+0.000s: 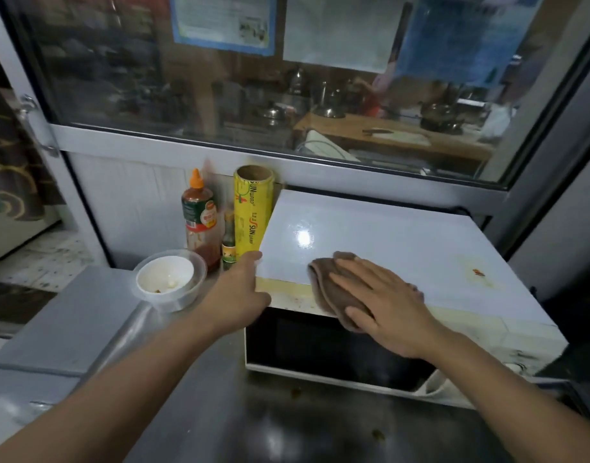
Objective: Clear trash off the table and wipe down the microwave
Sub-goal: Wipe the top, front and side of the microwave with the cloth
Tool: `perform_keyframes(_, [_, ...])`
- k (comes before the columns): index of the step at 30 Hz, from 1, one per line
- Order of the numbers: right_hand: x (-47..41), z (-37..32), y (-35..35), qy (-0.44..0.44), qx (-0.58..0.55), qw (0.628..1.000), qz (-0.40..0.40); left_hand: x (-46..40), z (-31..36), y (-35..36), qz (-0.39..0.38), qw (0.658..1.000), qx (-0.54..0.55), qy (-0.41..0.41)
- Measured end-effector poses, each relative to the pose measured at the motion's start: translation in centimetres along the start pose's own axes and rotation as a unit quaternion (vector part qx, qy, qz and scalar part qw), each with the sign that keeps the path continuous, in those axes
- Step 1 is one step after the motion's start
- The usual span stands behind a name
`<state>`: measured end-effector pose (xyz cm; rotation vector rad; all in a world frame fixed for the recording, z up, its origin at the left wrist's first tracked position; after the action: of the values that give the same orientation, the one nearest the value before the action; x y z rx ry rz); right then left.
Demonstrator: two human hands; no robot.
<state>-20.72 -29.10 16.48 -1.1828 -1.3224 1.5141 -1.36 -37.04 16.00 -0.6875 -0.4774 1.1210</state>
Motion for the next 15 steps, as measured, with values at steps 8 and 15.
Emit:
perform_keyframes(8, [-1.1,-4.6,-0.1,0.109,0.035,0.991,0.074,1.2,1.8,0.5,0.029,0.995,-0.080,0.044])
perform_keyframes(15, [-3.9,-8.1,1.1,0.111,0.056,0.990,0.070,1.4,4.6,0.7,0.097,0.986,-0.094,0.096])
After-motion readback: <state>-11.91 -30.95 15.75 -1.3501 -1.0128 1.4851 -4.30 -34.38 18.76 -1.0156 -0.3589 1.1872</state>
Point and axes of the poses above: each hand's wrist, its own x-axis away from the middle knuckle, its own y-axis out of the palm, z = x × y, the point moved 9 cm from there along -x, towards the middle knuckle
